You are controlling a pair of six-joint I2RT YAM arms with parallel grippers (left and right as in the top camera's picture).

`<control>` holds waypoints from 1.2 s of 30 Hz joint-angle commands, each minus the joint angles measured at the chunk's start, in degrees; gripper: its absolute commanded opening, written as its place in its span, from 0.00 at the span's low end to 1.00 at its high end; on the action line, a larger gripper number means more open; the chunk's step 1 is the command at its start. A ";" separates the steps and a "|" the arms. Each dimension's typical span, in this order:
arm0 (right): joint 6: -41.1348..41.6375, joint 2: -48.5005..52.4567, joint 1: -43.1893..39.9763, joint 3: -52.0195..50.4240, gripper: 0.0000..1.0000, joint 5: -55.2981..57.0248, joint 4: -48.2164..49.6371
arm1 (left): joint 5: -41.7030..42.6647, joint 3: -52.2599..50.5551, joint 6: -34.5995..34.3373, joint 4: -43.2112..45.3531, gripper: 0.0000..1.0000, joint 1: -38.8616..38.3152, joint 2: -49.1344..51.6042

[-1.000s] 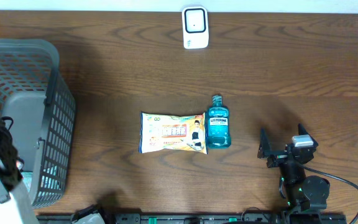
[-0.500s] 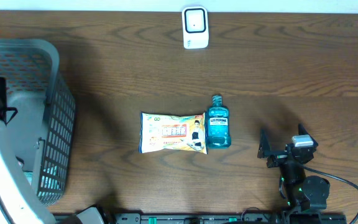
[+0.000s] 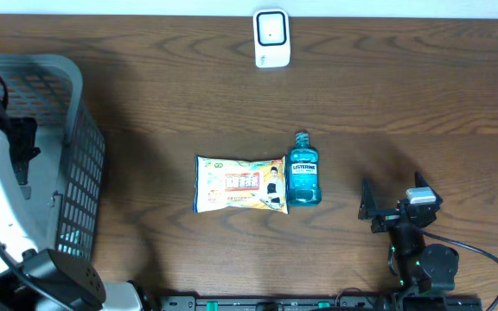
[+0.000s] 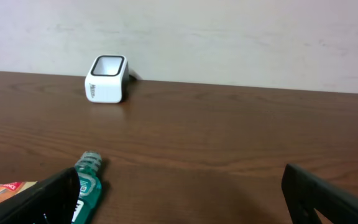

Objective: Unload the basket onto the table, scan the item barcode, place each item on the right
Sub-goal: 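Withdraw the left gripper back over the basket, then reach into the basket and grasp the green Zappy wipes packet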

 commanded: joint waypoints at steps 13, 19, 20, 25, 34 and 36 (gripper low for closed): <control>0.79 -0.22 0.13 -0.07 0.99 0.22 -0.24 | 0.33 -9.31 -5.75 -0.83 0.98 7.43 3.32; 0.79 -0.22 0.13 -0.07 0.99 0.22 -0.24 | 0.33 -16.50 -5.73 4.39 0.97 8.83 3.32; 0.79 -0.22 0.13 -0.07 0.99 0.24 -0.24 | 0.33 -17.40 -5.73 5.09 0.97 8.87 3.32; 0.79 -0.22 0.13 -0.07 0.99 0.24 -0.24 | 0.28 -23.04 -5.70 9.66 0.97 8.92 3.37; 0.79 -0.22 0.13 -0.07 0.99 0.22 -0.24 | -1.88 -29.53 -5.70 14.88 0.93 9.25 3.39; 0.79 -0.22 0.15 -0.07 0.99 0.24 -0.24 | -2.08 -30.62 -5.73 15.76 0.89 9.77 3.39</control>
